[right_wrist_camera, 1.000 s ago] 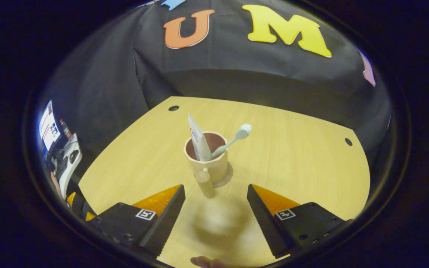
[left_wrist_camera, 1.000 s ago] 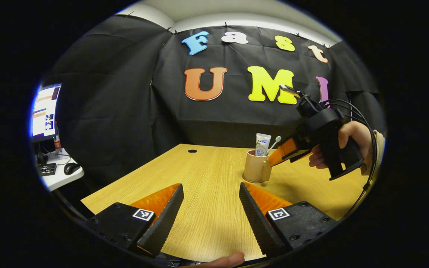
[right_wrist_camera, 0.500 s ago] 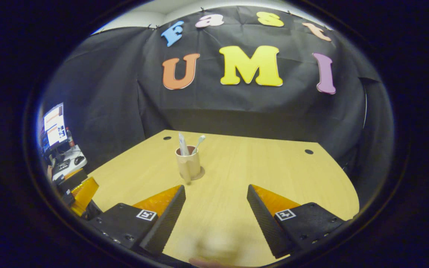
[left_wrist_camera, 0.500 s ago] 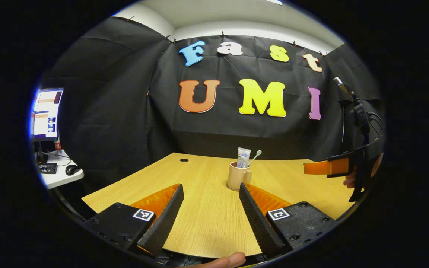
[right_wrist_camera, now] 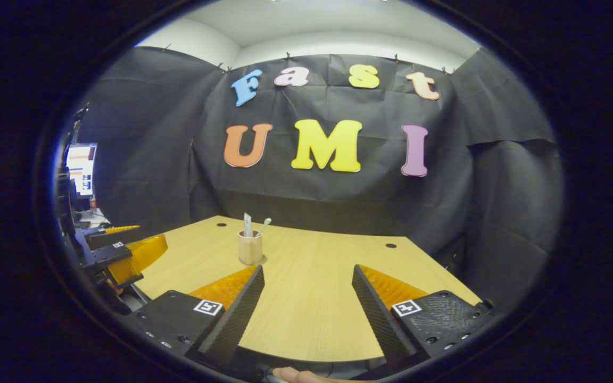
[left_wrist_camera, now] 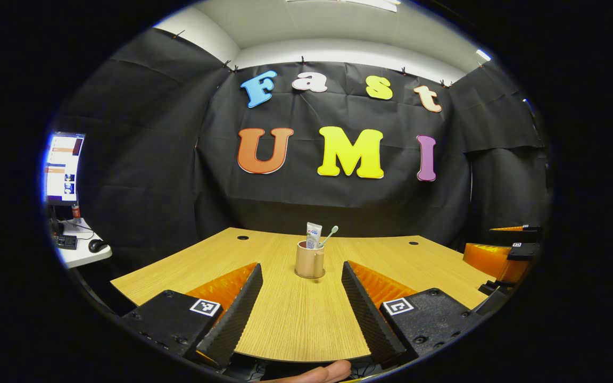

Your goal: Put the toothbrush and toothpaste on the desktop into the cup, then pick up the cup and place it on the coaster on the desktop.

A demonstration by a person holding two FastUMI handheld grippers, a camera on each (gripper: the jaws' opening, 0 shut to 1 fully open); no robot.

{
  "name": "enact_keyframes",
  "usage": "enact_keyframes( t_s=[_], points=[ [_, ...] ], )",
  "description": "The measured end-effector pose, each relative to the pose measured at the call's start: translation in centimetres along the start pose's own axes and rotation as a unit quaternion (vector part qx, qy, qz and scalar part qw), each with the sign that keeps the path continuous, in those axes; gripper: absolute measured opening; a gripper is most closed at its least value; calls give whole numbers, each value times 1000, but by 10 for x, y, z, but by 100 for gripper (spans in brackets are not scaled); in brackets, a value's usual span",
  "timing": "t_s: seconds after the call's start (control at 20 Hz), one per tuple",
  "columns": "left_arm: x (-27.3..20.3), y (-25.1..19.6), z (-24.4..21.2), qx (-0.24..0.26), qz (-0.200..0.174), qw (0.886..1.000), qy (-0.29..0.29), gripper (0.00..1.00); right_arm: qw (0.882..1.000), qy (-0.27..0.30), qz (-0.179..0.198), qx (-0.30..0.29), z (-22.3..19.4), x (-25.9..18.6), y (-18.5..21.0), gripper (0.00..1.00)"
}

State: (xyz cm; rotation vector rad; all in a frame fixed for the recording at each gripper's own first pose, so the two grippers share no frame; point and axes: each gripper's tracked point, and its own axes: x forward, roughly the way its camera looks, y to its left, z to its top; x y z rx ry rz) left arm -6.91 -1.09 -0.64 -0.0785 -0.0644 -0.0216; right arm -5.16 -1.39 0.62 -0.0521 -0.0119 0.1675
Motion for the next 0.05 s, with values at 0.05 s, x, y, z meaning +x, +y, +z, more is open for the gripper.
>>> enact_keyframes(
  t_s=[0.05],
  points=[
    [-3, -6, 1, 2, -7, 1000, -2, 95, 1000, -10, -11, -4, 1, -8, -6, 98]
  ],
)
